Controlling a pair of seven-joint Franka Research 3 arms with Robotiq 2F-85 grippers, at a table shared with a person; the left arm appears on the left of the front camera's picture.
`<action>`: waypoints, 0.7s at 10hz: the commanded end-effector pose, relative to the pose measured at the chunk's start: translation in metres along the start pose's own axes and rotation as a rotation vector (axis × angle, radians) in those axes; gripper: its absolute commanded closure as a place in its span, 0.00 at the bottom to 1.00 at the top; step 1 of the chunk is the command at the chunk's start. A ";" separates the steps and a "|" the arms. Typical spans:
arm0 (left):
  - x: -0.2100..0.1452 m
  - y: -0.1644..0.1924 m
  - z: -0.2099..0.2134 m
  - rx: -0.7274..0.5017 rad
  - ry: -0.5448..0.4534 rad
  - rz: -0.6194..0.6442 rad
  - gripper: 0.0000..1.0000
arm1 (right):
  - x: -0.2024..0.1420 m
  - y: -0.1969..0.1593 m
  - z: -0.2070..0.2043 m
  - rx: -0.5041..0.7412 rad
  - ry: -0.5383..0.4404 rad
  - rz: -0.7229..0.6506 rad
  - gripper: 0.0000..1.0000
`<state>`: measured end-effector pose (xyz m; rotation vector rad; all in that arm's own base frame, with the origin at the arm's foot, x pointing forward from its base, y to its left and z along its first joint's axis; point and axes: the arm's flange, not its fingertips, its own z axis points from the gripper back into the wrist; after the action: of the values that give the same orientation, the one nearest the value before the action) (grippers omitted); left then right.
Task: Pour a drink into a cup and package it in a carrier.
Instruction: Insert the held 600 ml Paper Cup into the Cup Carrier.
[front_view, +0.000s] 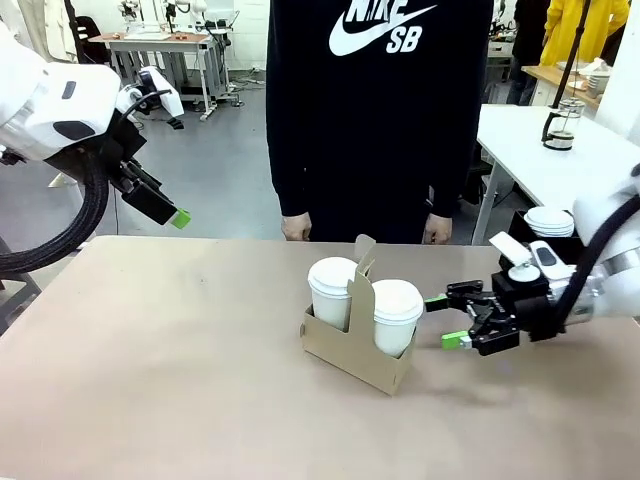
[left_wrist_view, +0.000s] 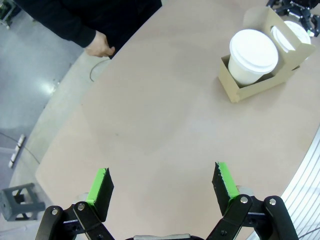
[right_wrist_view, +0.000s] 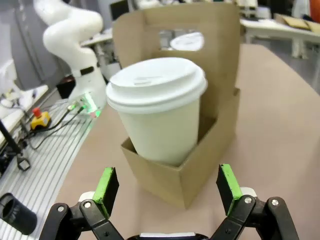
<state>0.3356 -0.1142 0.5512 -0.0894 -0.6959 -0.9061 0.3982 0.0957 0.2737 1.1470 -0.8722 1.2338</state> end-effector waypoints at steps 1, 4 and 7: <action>0.001 -0.001 0.001 0.014 0.006 0.012 0.00 | 0.018 0.040 0.025 -0.103 0.027 -0.114 0.00; 0.001 -0.001 0.001 0.014 0.006 0.012 0.00 | 0.037 0.102 0.080 -0.302 0.152 -0.302 0.00; 0.001 -0.001 0.001 0.014 0.006 0.012 0.00 | 0.046 0.135 0.106 -0.440 0.248 -0.376 0.00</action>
<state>0.3353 -0.1146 0.5515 -0.0879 -0.6965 -0.9062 0.3741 -0.0208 0.3698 0.7573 -0.7108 0.8212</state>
